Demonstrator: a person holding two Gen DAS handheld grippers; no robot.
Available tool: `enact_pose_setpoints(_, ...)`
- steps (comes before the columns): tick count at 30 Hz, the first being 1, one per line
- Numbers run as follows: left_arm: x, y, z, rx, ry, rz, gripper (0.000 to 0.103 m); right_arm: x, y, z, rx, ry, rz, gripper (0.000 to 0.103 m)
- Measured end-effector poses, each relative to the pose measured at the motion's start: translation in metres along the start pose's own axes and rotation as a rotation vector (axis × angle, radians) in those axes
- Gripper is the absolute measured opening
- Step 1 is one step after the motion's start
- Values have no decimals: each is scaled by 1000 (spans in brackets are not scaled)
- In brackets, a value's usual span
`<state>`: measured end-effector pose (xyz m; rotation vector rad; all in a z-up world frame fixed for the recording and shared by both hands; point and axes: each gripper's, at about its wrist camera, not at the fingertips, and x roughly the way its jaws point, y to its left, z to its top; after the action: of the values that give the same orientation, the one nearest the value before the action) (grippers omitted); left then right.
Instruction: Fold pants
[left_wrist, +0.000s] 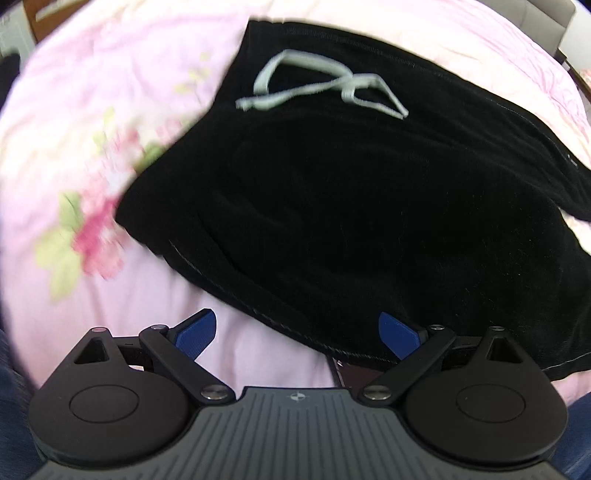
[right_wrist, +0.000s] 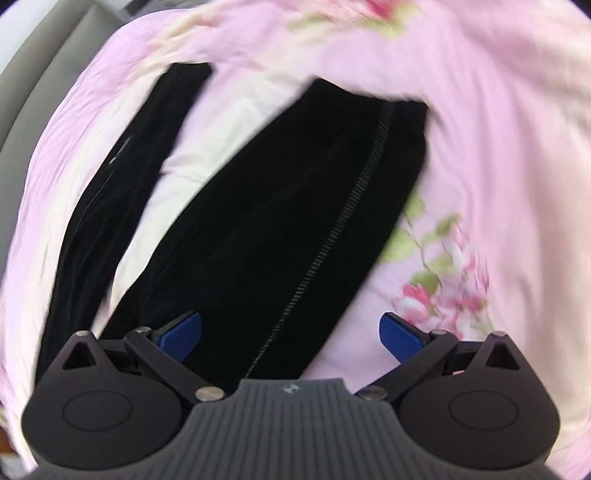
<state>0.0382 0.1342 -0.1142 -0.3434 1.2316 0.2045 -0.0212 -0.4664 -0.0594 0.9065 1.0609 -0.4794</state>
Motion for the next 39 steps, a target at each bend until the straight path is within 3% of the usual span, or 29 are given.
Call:
enact_pose_setpoints(4,8,1,-3,-10,19,-1,103,23,-53,4,284,52,72,98)
enact_pose_setpoints(7,18,2,-4,-40,41,-21,103,34,-78,1,429,33,160,98)
enact_pose_setpoints(10,29,8,-4,-116,82,-61,103,42,-82,3,441,13,187,98)
enact_pose_setpoints(15,28,9,-6,-175,77,-79,103,39,-74,3,425,-31,213,98)
enact_pose_setpoints(23,35,21,-12,-277,65,-123,103,32,-79,13,379,-204,400,96)
enact_pose_setpoints(26,36,34,-19,-341,45,-171,103,42,-78,20,350,-198,364,83)
enact_pose_setpoints(28,36,45,-24,-404,28,-205,103,51,-82,25,373,-189,335,68)
enact_pose_setpoints(32,34,67,-31,-540,5,-273,103,56,-98,25,435,-198,360,55)
enact_pose_setpoints(35,30,76,-35,-608,3,-317,103,59,-102,27,447,-201,369,35)
enact_pose_setpoints(36,25,79,-37,-627,-15,-337,95,59,-104,26,463,-204,384,20)
enact_pose_setpoints(37,19,82,-39,-637,-44,-365,66,59,-106,24,478,-209,406,11)
enact_pose_setpoints(39,7,84,-41,-627,-81,-371,47,52,-106,24,470,-228,443,7)
